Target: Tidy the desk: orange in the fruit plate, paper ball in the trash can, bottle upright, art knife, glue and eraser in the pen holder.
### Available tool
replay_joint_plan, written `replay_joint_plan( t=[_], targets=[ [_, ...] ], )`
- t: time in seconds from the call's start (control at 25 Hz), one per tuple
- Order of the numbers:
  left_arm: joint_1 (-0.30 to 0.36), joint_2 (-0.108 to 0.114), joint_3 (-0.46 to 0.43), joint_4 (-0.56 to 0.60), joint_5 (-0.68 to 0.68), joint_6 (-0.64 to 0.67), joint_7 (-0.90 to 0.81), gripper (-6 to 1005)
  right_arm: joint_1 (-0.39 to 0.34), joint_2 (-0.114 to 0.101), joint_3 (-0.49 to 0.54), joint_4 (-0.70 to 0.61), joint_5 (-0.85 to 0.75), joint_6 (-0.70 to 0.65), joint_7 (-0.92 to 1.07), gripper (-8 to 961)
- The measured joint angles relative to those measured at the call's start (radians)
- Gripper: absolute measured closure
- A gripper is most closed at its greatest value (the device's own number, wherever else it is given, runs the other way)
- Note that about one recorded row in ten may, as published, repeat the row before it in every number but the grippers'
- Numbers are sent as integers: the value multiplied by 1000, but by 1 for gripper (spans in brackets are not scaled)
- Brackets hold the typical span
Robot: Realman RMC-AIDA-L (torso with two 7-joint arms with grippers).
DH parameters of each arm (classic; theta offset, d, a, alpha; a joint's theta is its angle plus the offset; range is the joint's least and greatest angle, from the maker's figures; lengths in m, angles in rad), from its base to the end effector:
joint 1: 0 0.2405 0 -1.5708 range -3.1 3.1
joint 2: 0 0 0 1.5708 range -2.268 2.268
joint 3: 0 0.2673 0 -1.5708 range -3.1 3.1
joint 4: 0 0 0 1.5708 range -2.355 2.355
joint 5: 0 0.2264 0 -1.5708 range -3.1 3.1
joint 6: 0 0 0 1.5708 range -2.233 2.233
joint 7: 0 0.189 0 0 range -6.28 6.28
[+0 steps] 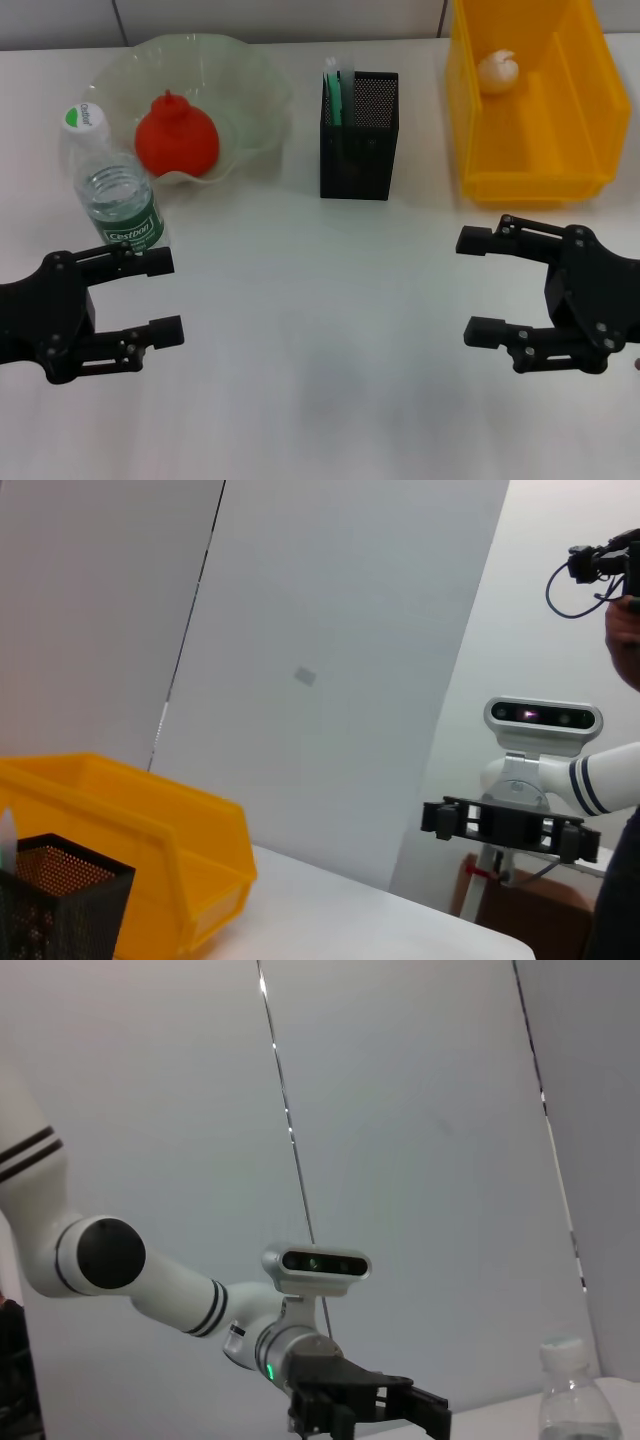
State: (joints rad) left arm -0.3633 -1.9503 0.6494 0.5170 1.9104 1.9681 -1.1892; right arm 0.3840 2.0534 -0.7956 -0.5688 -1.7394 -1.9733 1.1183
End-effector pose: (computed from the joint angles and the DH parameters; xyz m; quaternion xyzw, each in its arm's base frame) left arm -0.2933 0.2679 0.0079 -0.9212 -0.1755 -0.3437 0.0485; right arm 0.2422 0.2715 -0.0233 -0.9091 0.0944 0.4048 0.0276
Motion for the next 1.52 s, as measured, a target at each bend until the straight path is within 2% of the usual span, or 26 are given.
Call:
replay_joint_plan(
  t=[0.52,1.52],
  targets=[
    [-21,-6,4,-3,5,0,-4,202,12,8,1,0,0,14,6,116],
    [-38,-13,13,0,13,9,-18,202,12,8,-8,0,-8,14,17,115]
  ],
)
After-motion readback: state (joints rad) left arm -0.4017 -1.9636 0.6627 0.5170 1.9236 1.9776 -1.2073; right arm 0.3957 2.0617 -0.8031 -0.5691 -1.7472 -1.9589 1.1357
